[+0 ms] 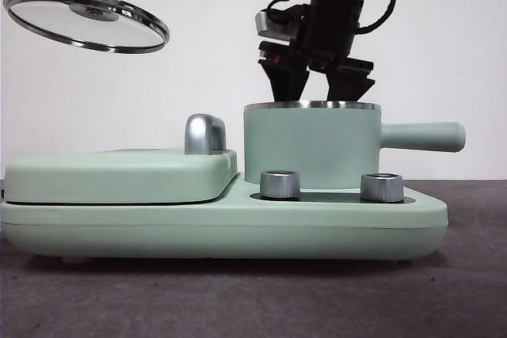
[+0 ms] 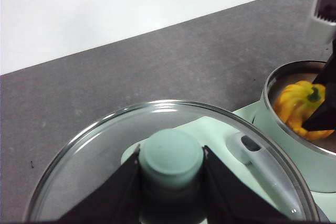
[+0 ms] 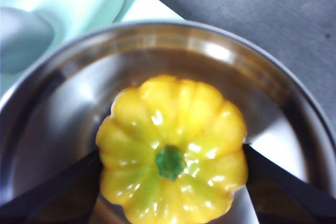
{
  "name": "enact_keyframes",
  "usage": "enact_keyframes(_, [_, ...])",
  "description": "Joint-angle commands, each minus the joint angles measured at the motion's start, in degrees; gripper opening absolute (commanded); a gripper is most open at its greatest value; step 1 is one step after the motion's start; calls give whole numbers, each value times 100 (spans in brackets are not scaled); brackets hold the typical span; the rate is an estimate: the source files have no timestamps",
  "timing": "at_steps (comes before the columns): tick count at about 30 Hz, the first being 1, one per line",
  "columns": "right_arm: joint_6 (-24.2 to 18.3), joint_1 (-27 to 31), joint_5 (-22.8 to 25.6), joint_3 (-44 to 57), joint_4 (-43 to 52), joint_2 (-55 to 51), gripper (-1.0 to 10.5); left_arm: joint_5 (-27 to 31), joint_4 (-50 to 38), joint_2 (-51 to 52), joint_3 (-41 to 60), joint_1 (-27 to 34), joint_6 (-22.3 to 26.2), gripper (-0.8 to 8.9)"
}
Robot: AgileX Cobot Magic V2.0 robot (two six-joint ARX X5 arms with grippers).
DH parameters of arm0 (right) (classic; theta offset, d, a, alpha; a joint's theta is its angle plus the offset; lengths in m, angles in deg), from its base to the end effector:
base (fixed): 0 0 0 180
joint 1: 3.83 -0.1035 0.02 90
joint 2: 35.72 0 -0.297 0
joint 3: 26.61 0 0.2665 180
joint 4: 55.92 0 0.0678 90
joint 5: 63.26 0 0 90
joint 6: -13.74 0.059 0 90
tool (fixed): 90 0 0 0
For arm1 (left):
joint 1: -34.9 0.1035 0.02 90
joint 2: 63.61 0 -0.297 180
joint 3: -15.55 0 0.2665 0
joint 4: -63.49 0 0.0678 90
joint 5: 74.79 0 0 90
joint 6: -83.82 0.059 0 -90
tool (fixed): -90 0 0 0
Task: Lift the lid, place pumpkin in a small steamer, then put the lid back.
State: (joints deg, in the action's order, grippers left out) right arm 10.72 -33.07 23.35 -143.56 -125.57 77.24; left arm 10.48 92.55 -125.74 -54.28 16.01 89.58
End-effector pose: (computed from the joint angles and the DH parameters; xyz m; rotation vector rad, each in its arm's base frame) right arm 0.3944 0.2248 0.2801 -0.3053 1.1185 0.5354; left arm 0.2474 -0.0898 0.3556 0.1442 0.3519 -0.4260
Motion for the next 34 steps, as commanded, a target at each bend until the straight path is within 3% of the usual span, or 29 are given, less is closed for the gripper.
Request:
enact_keyframes(1, [-48, -114, -17, -162, 109, 199, 316, -20, -192, 17, -111, -13, -46, 16])
enact_keyframes(9, [-61, -240, 44, -162, 138, 404, 322, -20, -195, 17, -111, -13, -44, 16])
enact_keyframes(12, [-63, -240, 22, -162, 136, 407, 421, -20, -192, 17, -111, -13, -44, 16])
enact_keyframes(17, [-68, -240, -111, -216, 131, 400, 456, -20, -192, 17, -111, -13, -44, 16])
enact_keyframes(23, [-66, -236, -92, -1119, -522, 334, 464, -20, -195, 17, -111, -13, -44, 16])
enact_keyframes(28, [-57, -225, 76, -1292, -549, -498, 464, -20, -195, 17, -111, -13, -50, 16])
enact_keyframes(34, [-55, -223, 424, -221, 398, -1808, 459, -20, -197, 17, -111, -13, -50, 16])
